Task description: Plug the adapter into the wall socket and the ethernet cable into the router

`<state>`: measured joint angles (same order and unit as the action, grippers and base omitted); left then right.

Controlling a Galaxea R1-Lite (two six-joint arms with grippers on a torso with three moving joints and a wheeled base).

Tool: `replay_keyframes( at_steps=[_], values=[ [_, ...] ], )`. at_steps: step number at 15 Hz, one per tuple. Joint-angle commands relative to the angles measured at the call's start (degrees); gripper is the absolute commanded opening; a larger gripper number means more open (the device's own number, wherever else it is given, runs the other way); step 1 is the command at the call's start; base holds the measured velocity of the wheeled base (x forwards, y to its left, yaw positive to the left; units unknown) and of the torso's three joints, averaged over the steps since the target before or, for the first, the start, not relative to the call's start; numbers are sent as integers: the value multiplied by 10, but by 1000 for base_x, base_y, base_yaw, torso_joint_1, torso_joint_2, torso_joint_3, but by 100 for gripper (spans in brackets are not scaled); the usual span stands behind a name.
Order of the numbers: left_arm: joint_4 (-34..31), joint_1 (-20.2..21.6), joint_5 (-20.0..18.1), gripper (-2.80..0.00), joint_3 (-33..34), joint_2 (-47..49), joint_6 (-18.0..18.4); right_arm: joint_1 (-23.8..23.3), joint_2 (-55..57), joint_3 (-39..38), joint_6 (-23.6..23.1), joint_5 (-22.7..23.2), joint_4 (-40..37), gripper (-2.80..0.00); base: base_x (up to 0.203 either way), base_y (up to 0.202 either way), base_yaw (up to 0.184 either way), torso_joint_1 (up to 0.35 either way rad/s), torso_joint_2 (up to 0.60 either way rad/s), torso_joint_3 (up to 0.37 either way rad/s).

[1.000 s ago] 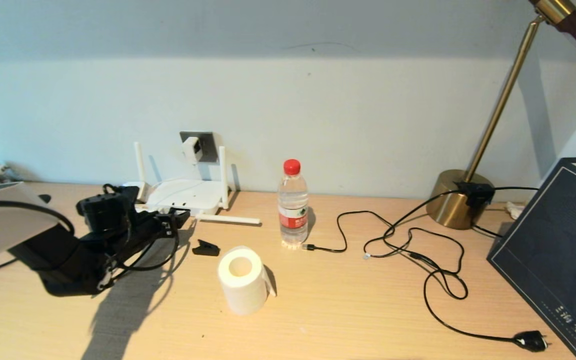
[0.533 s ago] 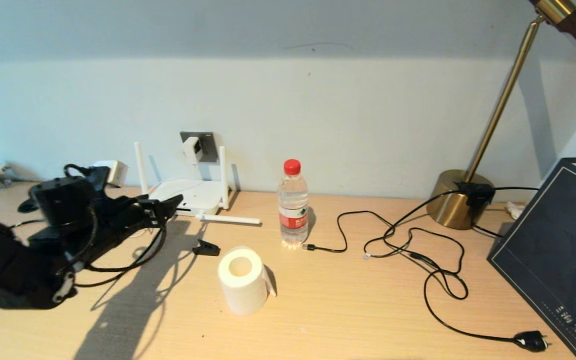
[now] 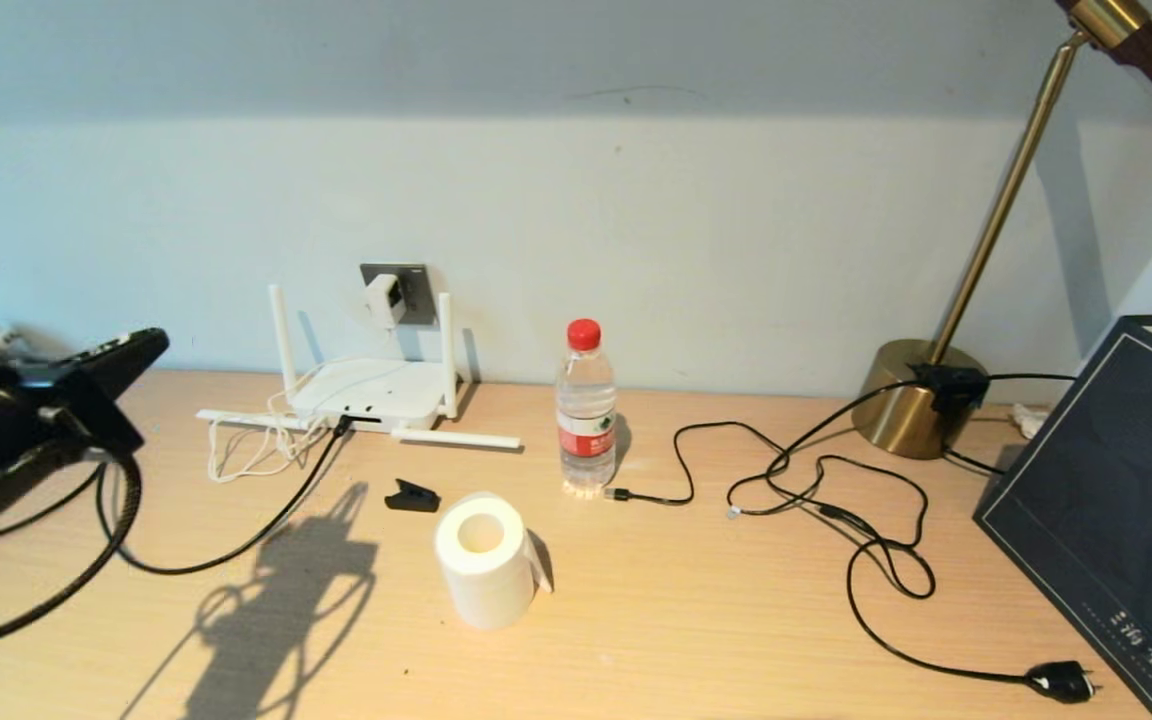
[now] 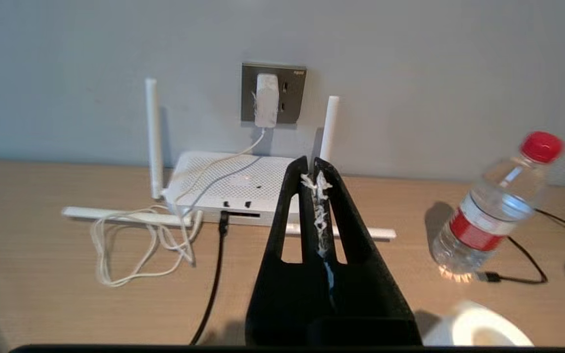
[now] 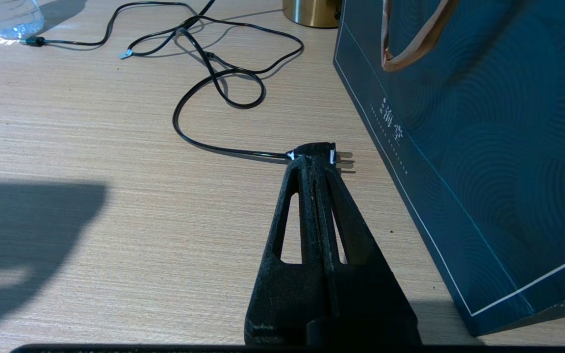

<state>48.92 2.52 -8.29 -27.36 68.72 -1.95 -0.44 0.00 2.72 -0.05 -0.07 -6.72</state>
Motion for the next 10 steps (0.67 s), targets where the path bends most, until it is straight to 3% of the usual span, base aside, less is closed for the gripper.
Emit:
replay_keyframes(
  at_steps=[1,4,5,8,10],
  values=[
    [-144,4,-3,-280,20,-261,-1,0,1,0,0,0,-1,-280,0,0,0,0,0,0],
    [-488,4,-20,-280,-9,-451,-2,0,1,0,0,0,-1,-280,0,0,0,0,0,0],
    [-562,5,-23,-280,-16,-483,-2,0,1,0,-2,0,-1,-280,0,0,0,0,0,0],
    [-594,10,-5,-280,16,-523,-2,0,1,0,-2,0,-1,-280,0,0,0,0,0,0],
    [-589,10,47,-280,72,-532,-1,0,1,0,-2,0,-1,-280,0,0,0,0,0,0]
  ],
)
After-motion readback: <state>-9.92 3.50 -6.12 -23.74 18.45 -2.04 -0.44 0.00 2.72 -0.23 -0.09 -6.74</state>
